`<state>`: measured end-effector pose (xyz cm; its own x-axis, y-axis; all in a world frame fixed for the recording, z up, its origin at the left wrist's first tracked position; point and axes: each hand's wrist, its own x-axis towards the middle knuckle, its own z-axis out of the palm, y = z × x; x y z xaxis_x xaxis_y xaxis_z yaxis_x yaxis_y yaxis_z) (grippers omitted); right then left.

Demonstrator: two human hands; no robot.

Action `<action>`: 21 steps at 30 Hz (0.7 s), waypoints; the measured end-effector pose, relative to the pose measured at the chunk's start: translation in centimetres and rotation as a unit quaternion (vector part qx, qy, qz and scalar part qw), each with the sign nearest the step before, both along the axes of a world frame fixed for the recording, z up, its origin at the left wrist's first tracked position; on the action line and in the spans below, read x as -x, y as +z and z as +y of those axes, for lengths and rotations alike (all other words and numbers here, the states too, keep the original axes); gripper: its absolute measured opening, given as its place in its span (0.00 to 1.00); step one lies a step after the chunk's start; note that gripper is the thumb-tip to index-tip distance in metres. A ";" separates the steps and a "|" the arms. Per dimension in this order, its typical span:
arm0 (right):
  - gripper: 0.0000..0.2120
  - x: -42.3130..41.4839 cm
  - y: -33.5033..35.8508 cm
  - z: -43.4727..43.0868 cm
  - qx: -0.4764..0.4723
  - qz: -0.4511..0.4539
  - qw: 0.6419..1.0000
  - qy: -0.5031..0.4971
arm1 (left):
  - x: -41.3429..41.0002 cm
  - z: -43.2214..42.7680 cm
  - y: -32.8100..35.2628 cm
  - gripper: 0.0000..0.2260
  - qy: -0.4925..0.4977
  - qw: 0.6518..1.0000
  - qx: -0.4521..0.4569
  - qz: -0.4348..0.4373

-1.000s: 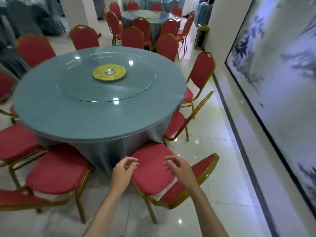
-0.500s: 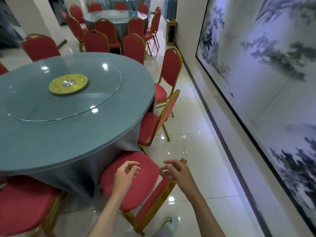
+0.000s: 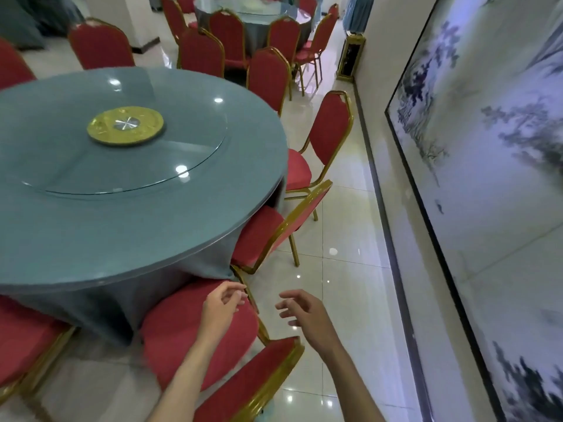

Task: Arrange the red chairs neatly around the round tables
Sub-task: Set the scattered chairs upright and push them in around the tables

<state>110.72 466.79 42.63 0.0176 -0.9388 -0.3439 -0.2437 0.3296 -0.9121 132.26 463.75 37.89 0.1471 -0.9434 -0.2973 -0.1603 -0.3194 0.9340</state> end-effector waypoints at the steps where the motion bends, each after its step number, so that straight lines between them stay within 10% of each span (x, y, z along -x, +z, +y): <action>1: 0.09 0.4 -0.1 -0.6 -0.002 0.001 1.000 0.009 | 0.3 -0.3 0.2 0.08 0.005 1.000 -0.001 -0.002; 21: 0.10 5.6 -4.2 0.5 -0.004 0.028 0.936 0.352 | 5.4 15.0 1.1 0.10 0.311 0.944 -0.010 -0.106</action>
<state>105.13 467.28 38.40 0.6121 -0.6988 -0.3702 -0.4507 0.0763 -0.8894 126.84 478.79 38.96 0.7294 -0.6491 -0.2160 -0.1186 -0.4310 0.8945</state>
